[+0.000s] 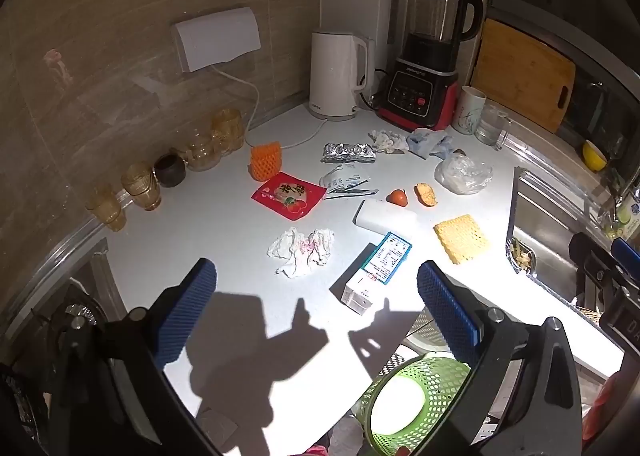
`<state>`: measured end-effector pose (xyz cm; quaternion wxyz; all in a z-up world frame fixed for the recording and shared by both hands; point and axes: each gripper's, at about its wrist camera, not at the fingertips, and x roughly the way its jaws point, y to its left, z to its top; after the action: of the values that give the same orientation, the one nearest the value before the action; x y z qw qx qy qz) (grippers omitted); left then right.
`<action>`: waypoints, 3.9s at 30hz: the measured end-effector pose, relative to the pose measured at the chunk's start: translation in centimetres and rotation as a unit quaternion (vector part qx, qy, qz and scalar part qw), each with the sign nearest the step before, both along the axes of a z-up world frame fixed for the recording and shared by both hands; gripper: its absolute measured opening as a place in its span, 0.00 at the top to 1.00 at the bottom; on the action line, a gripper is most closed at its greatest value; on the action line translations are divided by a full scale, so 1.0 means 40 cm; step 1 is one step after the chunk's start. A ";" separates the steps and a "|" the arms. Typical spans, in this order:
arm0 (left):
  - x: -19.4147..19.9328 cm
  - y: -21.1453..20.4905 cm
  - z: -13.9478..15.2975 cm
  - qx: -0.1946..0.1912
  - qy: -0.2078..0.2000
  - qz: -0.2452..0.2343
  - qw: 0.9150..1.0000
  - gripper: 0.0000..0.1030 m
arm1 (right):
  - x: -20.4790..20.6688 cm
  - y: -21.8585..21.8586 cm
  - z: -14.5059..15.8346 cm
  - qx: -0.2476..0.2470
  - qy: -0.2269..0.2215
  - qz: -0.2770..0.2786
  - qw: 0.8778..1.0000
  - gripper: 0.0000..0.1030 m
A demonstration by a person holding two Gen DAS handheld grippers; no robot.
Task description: Collect trash
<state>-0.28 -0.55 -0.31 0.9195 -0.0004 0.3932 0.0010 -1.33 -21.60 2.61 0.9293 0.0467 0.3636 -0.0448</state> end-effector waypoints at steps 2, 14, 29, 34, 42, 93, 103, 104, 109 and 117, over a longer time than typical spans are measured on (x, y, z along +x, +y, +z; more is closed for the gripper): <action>0.000 0.001 0.000 0.000 0.000 0.000 1.000 0.06 | 0.004 -0.003 0.001 0.000 0.002 0.000 1.000 0.02; 0.000 0.007 -0.005 -0.002 0.001 0.000 1.000 0.06 | -0.004 0.008 -0.013 0.006 0.005 0.000 1.000 0.02; -0.001 0.009 -0.007 -0.002 0.003 -0.001 1.000 0.06 | 0.005 0.013 -0.015 0.007 0.009 0.000 1.000 0.02; -0.006 0.010 -0.013 -0.002 0.003 0.000 1.000 0.06 | 0.002 0.017 -0.015 0.007 0.008 -0.001 1.000 0.02; -0.008 0.012 -0.013 -0.001 0.004 -0.003 1.000 0.06 | 0.001 0.017 -0.018 0.010 0.011 -0.002 1.000 0.02; 0.168 -0.099 -0.332 0.038 0.014 -0.242 0.969 0.06 | 0.072 -0.149 -0.298 0.055 0.096 -0.042 0.993 0.02; 0.253 -0.173 -0.448 0.047 0.056 -0.273 0.959 0.21 | 0.143 -0.211 -0.398 0.042 0.119 -0.046 0.991 0.02; 0.257 -0.176 -0.452 0.042 0.060 -0.273 0.959 0.24 | 0.160 -0.211 -0.407 0.038 0.121 -0.040 0.991 0.02; 0.272 -0.190 -0.477 0.047 0.070 -0.264 0.961 0.53 | 0.252 -0.193 -0.454 0.023 0.120 0.013 0.992 0.02; 0.271 -0.186 -0.489 0.039 0.074 -0.236 0.968 0.61 | 0.428 -0.201 -0.556 0.025 0.146 0.069 0.987 0.02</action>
<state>10.58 -7.99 -19.88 0.8614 0.1282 0.4487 -0.2003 15.77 -29.65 -19.63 0.8657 0.0376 0.4987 0.0221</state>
